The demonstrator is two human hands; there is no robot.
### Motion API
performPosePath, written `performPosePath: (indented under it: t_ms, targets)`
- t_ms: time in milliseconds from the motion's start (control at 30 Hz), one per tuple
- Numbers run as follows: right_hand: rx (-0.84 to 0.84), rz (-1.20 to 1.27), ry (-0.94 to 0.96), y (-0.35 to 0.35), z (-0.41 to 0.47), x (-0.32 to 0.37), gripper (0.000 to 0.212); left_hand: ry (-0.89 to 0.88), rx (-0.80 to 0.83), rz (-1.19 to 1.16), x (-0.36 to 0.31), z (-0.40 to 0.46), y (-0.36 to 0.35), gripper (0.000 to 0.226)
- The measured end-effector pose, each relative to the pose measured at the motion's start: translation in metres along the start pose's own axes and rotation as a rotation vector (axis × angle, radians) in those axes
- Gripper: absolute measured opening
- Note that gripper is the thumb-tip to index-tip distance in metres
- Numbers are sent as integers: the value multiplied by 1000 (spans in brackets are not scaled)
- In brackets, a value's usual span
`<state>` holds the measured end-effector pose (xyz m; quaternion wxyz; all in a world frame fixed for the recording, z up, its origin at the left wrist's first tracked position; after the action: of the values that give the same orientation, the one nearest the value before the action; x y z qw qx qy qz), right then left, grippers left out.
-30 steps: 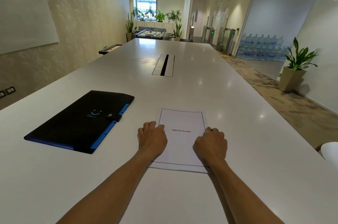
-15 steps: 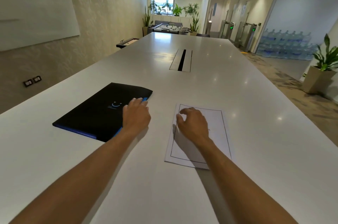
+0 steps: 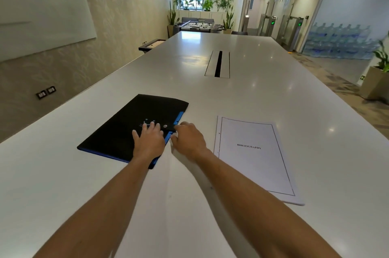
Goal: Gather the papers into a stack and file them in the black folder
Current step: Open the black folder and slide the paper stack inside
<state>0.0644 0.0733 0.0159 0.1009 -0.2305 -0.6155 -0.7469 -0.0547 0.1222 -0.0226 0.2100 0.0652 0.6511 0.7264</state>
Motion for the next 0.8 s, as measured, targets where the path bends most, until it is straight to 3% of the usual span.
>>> performPosePath:
  t_ms: [233,433,567,667,800]
  targets:
    - [-88,-161,21,5,17,-12,20,-15,-40,-22,-48,-6,-6,51]
    - [-76,-234,-11,3,24,-22,19,-114,-126,48,-51,6,13,16]
    - [-92,-299,7,7,25,-18,19,-222,-262,-76,-44,7,5,20]
    - [-100,-357,23,8,27,-13,20,-163,-199,-222,-44,6,-1,35]
    - [-106,-457,86,4,24,-5,19,-136,-144,-229,-44,7,-4,43]
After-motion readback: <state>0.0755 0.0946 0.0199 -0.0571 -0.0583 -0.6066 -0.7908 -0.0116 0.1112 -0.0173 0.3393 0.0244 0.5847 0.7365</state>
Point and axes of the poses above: each hand's wrist, its own z-axis towards the middle knuckle, its own y-axis out of the back of the hand, x = y × z, the point moved 6 cm from there along z, towards the middle knuckle, and after that the axes turned 14 degrees about -y, right-handed, at the moved point
